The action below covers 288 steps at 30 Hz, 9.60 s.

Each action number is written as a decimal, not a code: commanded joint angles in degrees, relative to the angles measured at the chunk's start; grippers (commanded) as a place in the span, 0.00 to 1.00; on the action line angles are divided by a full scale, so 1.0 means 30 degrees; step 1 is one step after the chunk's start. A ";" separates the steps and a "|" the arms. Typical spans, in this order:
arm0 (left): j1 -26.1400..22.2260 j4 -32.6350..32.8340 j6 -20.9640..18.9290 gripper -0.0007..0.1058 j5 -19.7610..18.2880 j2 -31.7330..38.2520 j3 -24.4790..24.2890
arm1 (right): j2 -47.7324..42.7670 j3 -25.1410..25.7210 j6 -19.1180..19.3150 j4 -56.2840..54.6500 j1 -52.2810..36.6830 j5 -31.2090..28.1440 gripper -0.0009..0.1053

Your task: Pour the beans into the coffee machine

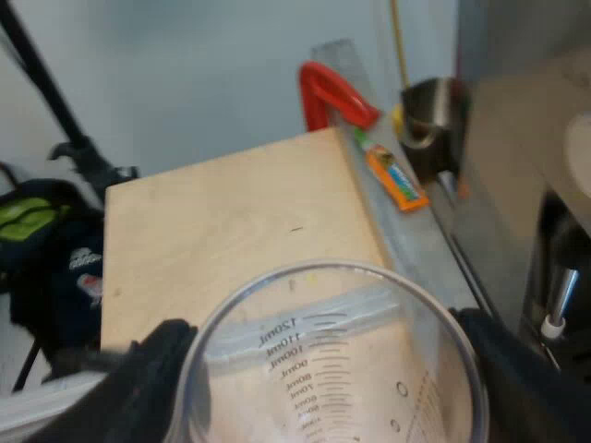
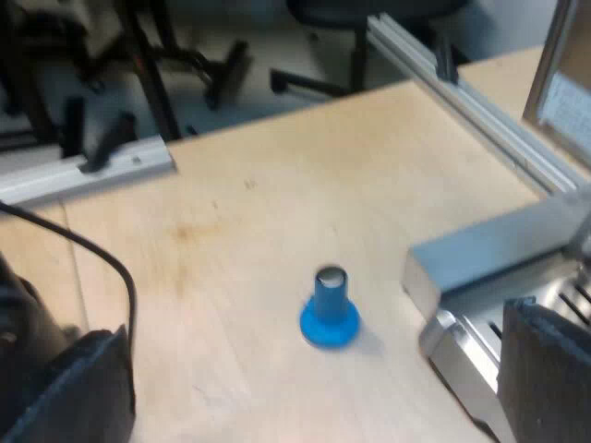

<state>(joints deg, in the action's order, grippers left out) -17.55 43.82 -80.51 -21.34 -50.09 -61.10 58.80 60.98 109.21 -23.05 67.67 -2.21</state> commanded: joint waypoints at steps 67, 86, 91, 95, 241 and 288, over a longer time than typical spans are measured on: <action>0.0170 -2.4511 -0.1497 0.14 -0.3112 -1.1098 1.1356 | 0.3448 -0.4896 -0.3489 1.0746 0.0197 -0.2760 0.77; 0.0170 -2.2534 -0.2483 0.42 -0.3112 -1.1098 1.0867 | 0.3448 -0.4896 -0.3489 1.0746 0.0197 -0.2760 0.77; 0.0170 -2.1543 -0.2184 0.43 -0.2941 -1.1098 1.0605 | 0.3448 -0.4896 -0.3489 1.0746 0.0197 -0.2760 0.77; 0.0170 -2.1543 -0.2184 0.50 -0.2941 -1.1098 1.0605 | 0.3448 -0.4896 -0.3489 1.0746 0.0197 -0.2760 0.77; 0.7125 0.7166 -0.3851 0.58 0.5645 1.4241 -0.1558 | -1.5566 0.2785 -0.0309 -1.3392 -2.2185 -0.1165 0.77; 0.6968 0.4707 -0.4221 0.58 0.6299 1.9599 0.9167 | -2.0635 -0.5213 -0.0309 -1.2827 -2.2057 -0.0464 0.77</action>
<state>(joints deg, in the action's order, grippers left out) 3.39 58.21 -92.60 -1.83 0.92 -35.76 -0.52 45.55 107.52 -62.30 1.48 -4.08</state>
